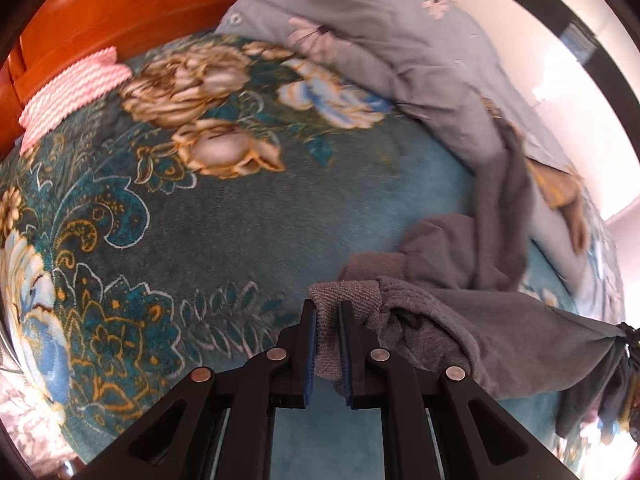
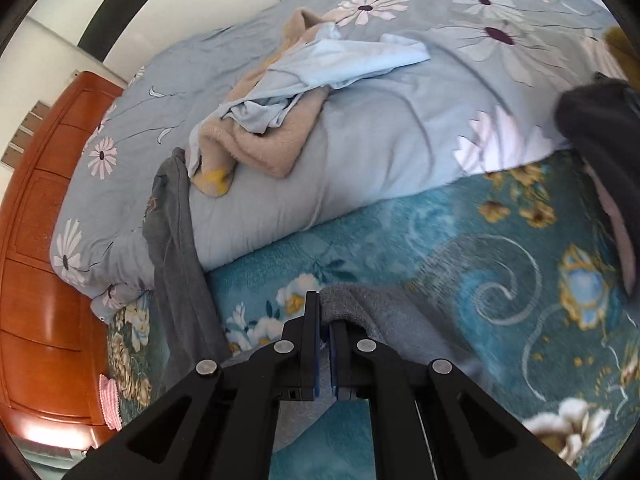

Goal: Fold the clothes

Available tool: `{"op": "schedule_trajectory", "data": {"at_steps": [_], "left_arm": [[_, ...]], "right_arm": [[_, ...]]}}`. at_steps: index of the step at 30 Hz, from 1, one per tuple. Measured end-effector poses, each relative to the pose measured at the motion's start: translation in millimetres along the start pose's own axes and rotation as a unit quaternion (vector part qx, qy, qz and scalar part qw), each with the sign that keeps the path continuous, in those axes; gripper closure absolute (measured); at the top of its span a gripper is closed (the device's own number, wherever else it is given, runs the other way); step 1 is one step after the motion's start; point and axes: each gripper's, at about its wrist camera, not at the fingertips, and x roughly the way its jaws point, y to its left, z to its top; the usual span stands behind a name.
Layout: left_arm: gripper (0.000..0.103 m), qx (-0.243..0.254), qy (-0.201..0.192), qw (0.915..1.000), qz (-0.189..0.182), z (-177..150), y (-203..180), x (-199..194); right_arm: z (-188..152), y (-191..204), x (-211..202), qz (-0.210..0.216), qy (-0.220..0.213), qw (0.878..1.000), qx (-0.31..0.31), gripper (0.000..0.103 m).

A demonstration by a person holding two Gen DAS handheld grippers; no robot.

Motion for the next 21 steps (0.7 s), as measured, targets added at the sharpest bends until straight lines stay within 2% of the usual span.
{"op": "schedule_trajectory", "data": {"at_steps": [3,6,7,8,9,10,12,14,17,19,21], "left_arm": [[0.092,-0.017,0.019,0.9996,0.013,9.7,5.3,19.4],[0.091,-0.023,0.028,0.9993,0.007,13.0,4.3,22.7],[0.09,-0.023,0.029,0.9993,0.003,12.9,3.5,20.4],[0.09,-0.024,0.028,0.9993,-0.004,10.6,3.8,16.8],[0.088,-0.025,0.028,0.9992,-0.01,8.3,4.2,13.1],[0.081,-0.027,0.028,0.9991,-0.017,5.9,4.7,9.6],[0.067,-0.042,0.033,0.9982,-0.027,-3.5,10.2,3.1],[0.062,-0.063,0.036,0.9967,-0.037,-15.5,17.5,-3.3],[0.057,-0.109,0.051,0.991,-0.059,-37.5,27.9,-3.6],[0.055,-0.141,0.064,0.9855,-0.069,-51.5,32.4,1.4],[0.053,-0.168,0.074,0.9801,-0.075,-62.1,35.5,6.5]], "right_arm": [[11.5,13.6,27.8,-0.026,0.019,0.999,-0.022,0.099],[9.7,20.0,38.4,-0.029,0.038,0.998,-0.048,0.099],[9.0,22.1,41.4,-0.029,0.044,0.997,-0.056,0.093],[6.1,23.9,37.8,-0.021,0.046,0.996,-0.068,0.078],[2.5,25.1,32.1,-0.009,0.048,0.996,-0.08,0.068],[-2.3,25.6,22.7,-0.001,0.044,0.995,-0.093,0.053],[-12.0,26.4,3.9,0.014,0.036,0.992,-0.12,0.052],[-24.9,20.2,-13.9,-0.005,0.022,0.989,-0.146,0.051],[-64.0,1.0,-10.0,-0.042,0.056,0.981,-0.183,0.048],[-91.4,-6.0,8.9,-0.065,0.097,0.97,-0.211,0.048],[-113.1,-7.8,26.3,-0.089,0.111,0.961,-0.236,0.048]]}}
